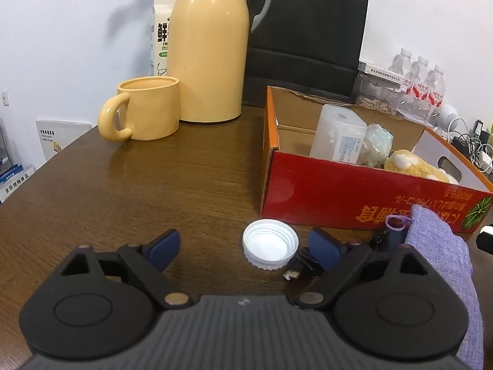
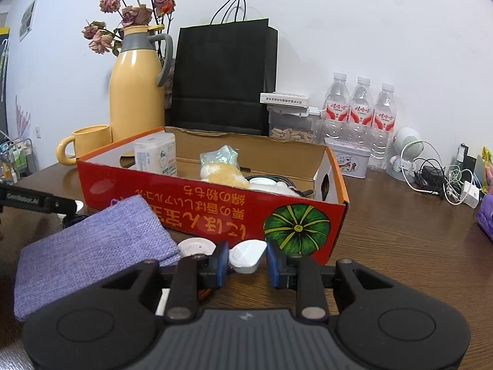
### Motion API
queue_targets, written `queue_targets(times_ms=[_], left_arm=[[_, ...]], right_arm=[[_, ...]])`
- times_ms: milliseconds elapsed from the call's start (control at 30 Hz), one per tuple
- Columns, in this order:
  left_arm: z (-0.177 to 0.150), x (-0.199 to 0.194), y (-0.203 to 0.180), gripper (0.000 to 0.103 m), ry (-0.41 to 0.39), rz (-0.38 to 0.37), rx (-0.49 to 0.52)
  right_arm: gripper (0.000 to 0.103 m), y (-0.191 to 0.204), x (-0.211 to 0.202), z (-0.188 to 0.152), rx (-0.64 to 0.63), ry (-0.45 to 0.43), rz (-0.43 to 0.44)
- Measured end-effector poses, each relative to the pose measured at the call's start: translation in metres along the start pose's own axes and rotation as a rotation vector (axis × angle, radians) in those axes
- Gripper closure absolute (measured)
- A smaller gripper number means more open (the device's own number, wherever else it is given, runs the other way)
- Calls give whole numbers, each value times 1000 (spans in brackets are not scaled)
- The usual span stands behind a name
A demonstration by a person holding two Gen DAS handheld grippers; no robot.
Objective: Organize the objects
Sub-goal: 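Grasp the white bottle cap with the left gripper and lift it, then carry both white caps into the cardboard box and open both grippers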
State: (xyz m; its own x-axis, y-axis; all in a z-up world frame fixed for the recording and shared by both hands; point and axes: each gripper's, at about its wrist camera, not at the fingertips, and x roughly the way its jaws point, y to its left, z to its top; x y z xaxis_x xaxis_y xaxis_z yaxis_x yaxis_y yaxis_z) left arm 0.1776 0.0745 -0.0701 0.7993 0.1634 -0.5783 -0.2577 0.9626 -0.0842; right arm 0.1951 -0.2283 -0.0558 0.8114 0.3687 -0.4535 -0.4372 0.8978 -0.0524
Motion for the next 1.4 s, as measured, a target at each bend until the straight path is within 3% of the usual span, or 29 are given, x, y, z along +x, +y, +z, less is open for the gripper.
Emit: queue_targets(times_ms=[133,233,300,433,467,633,667,767,933,1033,1067,1100,1400], left_arm=[[2,3,0,22,0,-22,-2],[3,2,2,41,3,-73,-13],[3,0,1,60,2,-107,-15],[3,-3,2,77,-4,-122,-27],[3,-3,3,86,-5,-124,-31],[3,-3,8,86,-5,-112,-52],[4,-3,8,82,-6,-110,-54],[5,-2,6,55,-11,-118,-57],[8,8,-5,42,19,-108,-20],[7,17,-13,44,42,-97,10],[6,17,-15,59,41,-89,18],[6,17,-15,62,38,-93,19],[4,-6,-15,62,-48,-93,16]], right_arm=[[78,0,0,0,0,0,0],[78,0,0,0,0,1,0],[78,0,0,0,-1,1,1],[78,0,0,0,-1,1,1],[78,0,0,0,-2,1,1],[78,2,0,0,-4,0,3],[78,2,-1,-1,-5,-1,3],[78,3,-1,-1,-9,-1,6],[78,3,-2,-1,-13,0,8],[78,3,-3,-1,-13,2,4],[78,3,-3,-1,-12,2,2],[78,3,-3,-1,-13,2,1],[78,2,-5,-1,-12,-5,-3]])
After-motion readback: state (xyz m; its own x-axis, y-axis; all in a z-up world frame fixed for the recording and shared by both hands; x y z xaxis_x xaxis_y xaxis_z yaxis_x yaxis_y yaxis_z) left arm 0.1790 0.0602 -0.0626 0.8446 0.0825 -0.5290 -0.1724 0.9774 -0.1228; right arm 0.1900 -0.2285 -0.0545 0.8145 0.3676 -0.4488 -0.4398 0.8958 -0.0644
